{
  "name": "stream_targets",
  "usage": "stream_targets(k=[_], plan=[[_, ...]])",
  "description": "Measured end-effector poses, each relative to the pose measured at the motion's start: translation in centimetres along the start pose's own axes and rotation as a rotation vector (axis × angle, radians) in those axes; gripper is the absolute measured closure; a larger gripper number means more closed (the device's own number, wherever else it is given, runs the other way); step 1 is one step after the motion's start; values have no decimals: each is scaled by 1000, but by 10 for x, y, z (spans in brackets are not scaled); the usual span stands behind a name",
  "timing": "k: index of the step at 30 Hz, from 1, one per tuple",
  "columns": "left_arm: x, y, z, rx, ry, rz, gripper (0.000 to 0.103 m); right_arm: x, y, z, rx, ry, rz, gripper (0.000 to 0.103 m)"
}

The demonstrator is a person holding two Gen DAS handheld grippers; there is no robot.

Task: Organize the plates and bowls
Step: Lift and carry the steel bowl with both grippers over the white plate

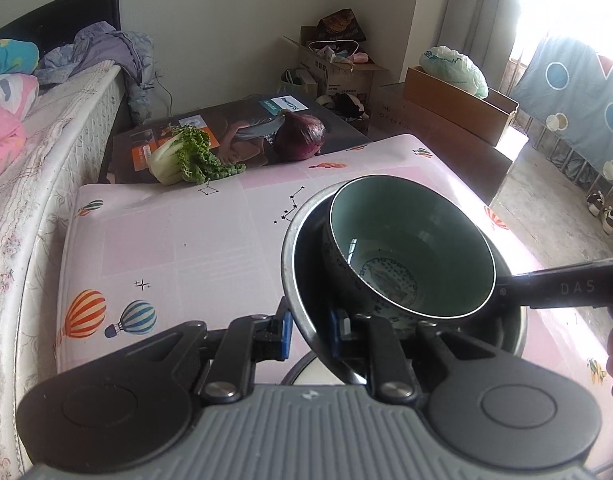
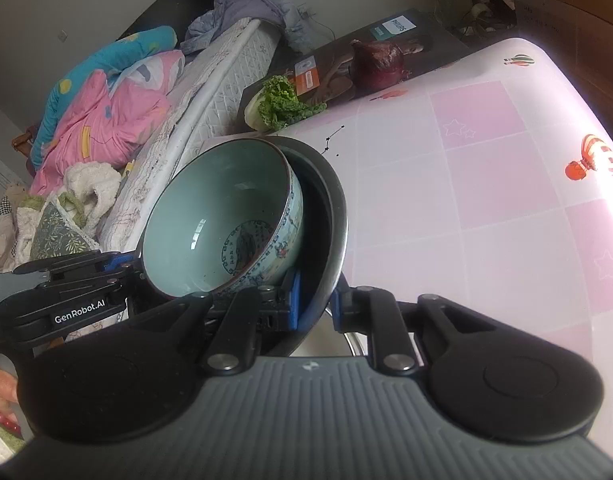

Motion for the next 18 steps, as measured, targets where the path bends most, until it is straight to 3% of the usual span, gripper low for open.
stream_targets(k=[9, 18], plan=[[-63, 10, -8, 4, 37, -76, 85, -69, -2, -15, -13, 1, -77, 87], [-93, 5, -7, -18, 64, -125, 84, -95, -8, -14, -60, 20, -107, 88]])
Point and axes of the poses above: each gripper's, at about its wrist camera, not at the fingertips, and y roughly against the way its jaws point, z to its right, x to its top, the point moved 2 cm from there along -y, roughly the way its jaws point, and after that the axes turned 12 degrees about x, right-handed, at the moved point
